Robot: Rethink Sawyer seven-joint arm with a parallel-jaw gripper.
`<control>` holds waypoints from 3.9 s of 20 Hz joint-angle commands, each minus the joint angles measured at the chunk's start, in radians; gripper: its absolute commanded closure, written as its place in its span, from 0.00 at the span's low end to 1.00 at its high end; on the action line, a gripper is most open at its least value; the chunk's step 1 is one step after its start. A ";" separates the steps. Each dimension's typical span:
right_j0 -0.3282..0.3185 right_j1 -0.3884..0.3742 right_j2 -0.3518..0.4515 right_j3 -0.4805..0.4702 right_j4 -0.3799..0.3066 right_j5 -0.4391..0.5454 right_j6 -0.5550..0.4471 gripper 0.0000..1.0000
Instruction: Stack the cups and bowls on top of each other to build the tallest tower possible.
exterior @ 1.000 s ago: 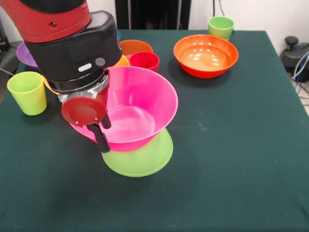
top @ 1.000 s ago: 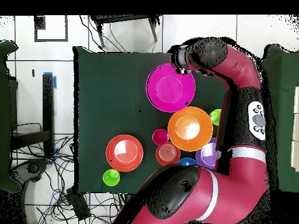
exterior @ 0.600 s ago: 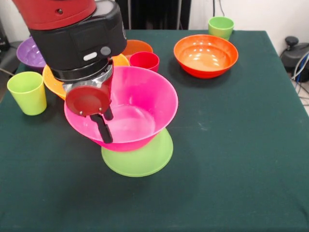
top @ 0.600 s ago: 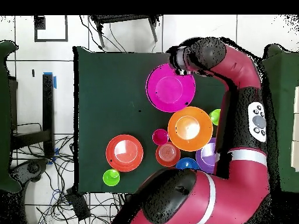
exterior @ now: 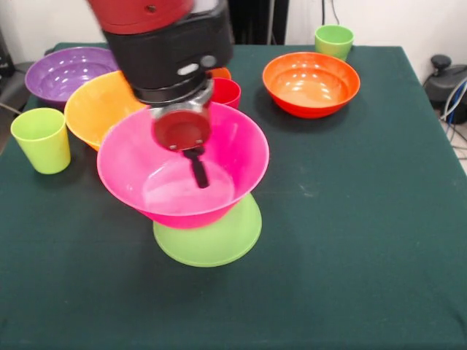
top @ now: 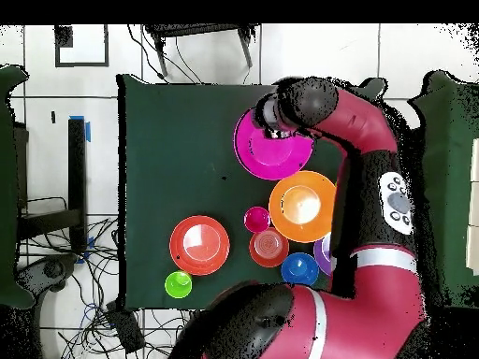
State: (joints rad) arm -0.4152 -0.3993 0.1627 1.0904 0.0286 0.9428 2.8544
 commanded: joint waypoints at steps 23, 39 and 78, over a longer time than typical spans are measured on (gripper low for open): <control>0.135 -0.018 -0.159 0.175 0.013 -0.120 0.081 0.00; 0.153 -0.025 -0.211 0.013 0.036 0.089 0.087 0.00; 0.244 0.112 -0.306 -0.001 0.161 -0.174 0.127 0.00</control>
State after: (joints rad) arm -0.1924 -0.3080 -0.1776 1.0186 0.1821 0.8201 2.8546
